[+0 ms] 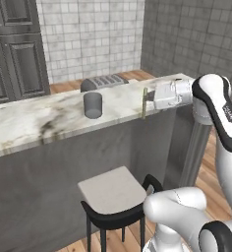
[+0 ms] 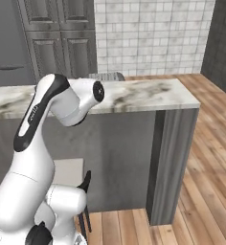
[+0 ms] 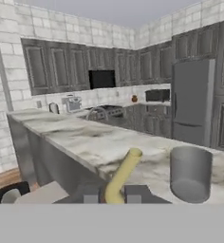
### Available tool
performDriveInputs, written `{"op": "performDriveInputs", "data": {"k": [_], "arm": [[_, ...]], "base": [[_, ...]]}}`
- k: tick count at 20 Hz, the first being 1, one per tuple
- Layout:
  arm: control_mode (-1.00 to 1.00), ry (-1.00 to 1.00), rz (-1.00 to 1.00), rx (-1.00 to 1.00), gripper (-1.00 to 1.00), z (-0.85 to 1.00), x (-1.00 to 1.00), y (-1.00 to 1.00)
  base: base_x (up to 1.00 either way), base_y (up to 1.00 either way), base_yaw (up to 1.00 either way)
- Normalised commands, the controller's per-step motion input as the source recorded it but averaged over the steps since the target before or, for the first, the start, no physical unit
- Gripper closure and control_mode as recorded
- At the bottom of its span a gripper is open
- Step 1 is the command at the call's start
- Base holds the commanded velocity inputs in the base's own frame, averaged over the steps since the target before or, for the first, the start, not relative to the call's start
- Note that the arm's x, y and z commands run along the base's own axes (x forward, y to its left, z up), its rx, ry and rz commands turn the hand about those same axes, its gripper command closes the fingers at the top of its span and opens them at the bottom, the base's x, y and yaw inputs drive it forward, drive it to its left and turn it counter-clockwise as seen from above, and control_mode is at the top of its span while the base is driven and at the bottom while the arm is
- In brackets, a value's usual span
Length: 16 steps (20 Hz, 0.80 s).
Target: Take a straw from the drawer in front and place it inside the glass cup on the dining counter.
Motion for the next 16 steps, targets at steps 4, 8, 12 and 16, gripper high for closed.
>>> {"op": "performDriveInputs", "data": {"k": [4,8,12,16], "arm": [[-1.0,-0.19,0.11,0.01,1.0,0.96,0.0,0.08],[-1.0,0.04,0.17,0.06,1.0,0.72,0.06,0.0],[-1.0,0.22,0.25,0.09,1.0,0.38,0.27,0.02],[-1.0,0.25,0.28,0.09,1.0,0.04,0.22,0.28]], "base": [[0.0,0.0,0.0],[0.0,0.0,0.0],[0.0,0.0,0.0],[0.0,0.0,0.0]]}}
